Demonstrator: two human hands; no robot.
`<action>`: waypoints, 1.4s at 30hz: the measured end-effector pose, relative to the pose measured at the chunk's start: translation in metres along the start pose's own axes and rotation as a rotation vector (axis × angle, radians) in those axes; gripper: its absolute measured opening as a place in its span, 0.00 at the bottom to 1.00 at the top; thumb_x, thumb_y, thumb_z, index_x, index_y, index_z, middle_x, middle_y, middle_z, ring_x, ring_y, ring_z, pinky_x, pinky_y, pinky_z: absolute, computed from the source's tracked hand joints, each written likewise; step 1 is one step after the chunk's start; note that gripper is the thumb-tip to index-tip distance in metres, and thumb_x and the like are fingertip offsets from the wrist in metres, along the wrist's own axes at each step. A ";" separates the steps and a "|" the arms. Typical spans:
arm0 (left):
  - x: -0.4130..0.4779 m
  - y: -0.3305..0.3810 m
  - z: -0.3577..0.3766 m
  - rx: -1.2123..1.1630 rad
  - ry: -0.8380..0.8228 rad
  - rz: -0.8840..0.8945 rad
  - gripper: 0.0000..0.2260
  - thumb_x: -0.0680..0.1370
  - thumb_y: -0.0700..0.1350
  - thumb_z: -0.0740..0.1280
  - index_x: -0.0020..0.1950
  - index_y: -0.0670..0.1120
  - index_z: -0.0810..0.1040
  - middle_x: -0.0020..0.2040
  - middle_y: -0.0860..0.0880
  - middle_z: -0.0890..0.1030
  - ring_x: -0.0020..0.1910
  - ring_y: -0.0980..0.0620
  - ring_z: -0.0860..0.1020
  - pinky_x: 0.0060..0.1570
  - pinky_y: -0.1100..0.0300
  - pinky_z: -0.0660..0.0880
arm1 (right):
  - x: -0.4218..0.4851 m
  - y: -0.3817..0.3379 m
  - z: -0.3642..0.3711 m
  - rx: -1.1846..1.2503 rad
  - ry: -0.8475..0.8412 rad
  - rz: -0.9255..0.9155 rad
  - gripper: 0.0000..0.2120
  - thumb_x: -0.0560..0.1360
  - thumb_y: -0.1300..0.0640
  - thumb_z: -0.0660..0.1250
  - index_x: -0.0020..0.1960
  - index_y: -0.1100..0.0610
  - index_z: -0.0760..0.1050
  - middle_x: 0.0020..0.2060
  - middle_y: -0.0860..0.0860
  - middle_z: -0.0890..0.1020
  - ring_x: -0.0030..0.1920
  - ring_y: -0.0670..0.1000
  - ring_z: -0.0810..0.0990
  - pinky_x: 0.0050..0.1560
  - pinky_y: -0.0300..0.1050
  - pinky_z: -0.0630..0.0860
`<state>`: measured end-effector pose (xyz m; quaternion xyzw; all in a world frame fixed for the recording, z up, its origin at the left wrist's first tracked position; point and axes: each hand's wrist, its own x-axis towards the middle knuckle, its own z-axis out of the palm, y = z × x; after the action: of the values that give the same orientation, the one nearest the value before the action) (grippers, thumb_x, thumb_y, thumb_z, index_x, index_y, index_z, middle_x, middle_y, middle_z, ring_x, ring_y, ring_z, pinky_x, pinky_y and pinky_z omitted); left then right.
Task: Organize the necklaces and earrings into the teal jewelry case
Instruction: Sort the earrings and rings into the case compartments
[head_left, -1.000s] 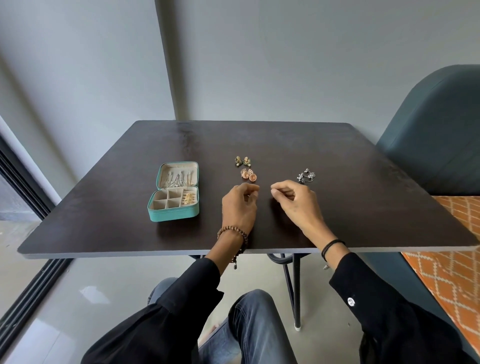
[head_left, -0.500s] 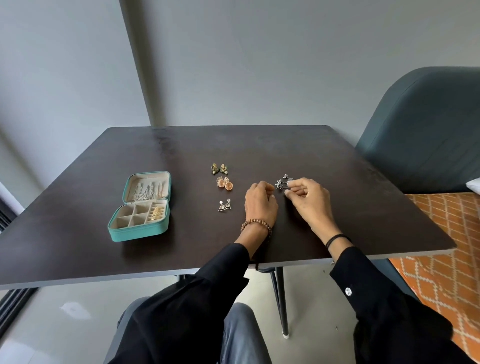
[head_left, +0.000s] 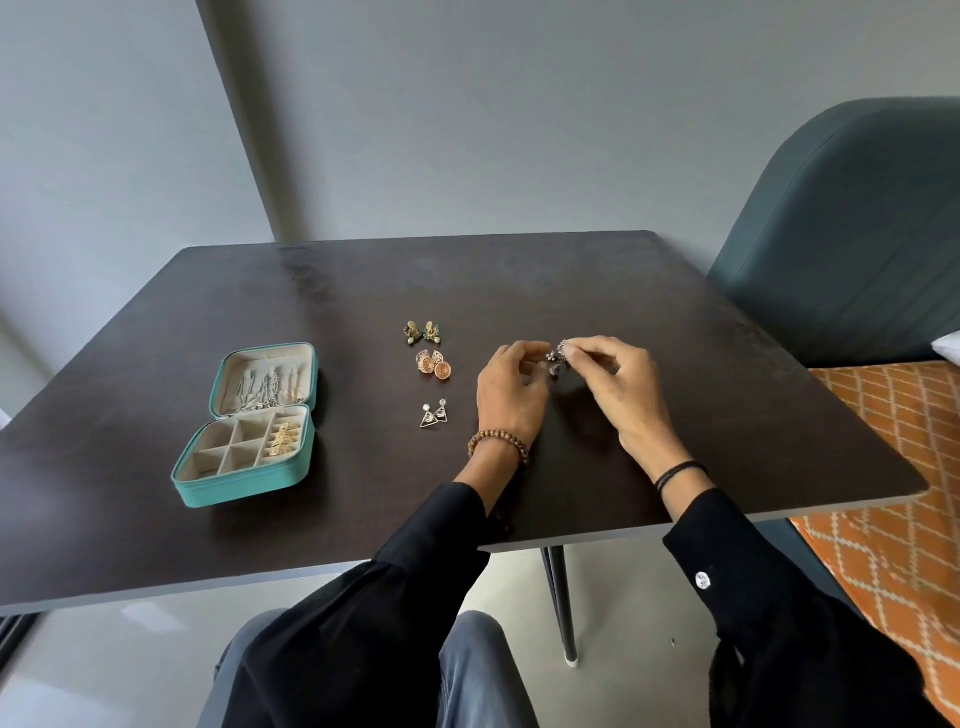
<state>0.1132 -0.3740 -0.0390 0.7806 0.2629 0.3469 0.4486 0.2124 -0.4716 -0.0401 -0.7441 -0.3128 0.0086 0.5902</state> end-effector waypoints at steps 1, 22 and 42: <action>0.000 0.000 -0.001 -0.026 -0.006 0.011 0.11 0.79 0.37 0.65 0.58 0.47 0.83 0.53 0.51 0.83 0.49 0.57 0.79 0.47 0.80 0.69 | 0.000 -0.002 -0.001 0.101 -0.001 0.022 0.05 0.77 0.56 0.72 0.50 0.53 0.86 0.44 0.43 0.86 0.45 0.39 0.82 0.49 0.36 0.76; 0.002 -0.004 0.000 -0.269 0.032 -0.084 0.07 0.79 0.48 0.70 0.54 0.47 0.81 0.44 0.55 0.83 0.42 0.56 0.82 0.41 0.52 0.83 | 0.018 0.013 -0.004 0.237 0.109 0.137 0.05 0.79 0.61 0.68 0.53 0.60 0.82 0.41 0.49 0.84 0.39 0.42 0.79 0.39 0.37 0.74; 0.001 0.001 -0.002 -0.311 0.073 -0.137 0.14 0.75 0.53 0.74 0.50 0.43 0.80 0.44 0.50 0.84 0.34 0.61 0.80 0.29 0.65 0.77 | 0.026 0.012 0.006 -0.316 0.078 -0.066 0.03 0.75 0.59 0.73 0.47 0.54 0.85 0.45 0.50 0.83 0.41 0.44 0.81 0.44 0.28 0.71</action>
<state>0.1124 -0.3726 -0.0372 0.6687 0.2749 0.3803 0.5768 0.2369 -0.4549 -0.0435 -0.8167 -0.3115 -0.0887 0.4776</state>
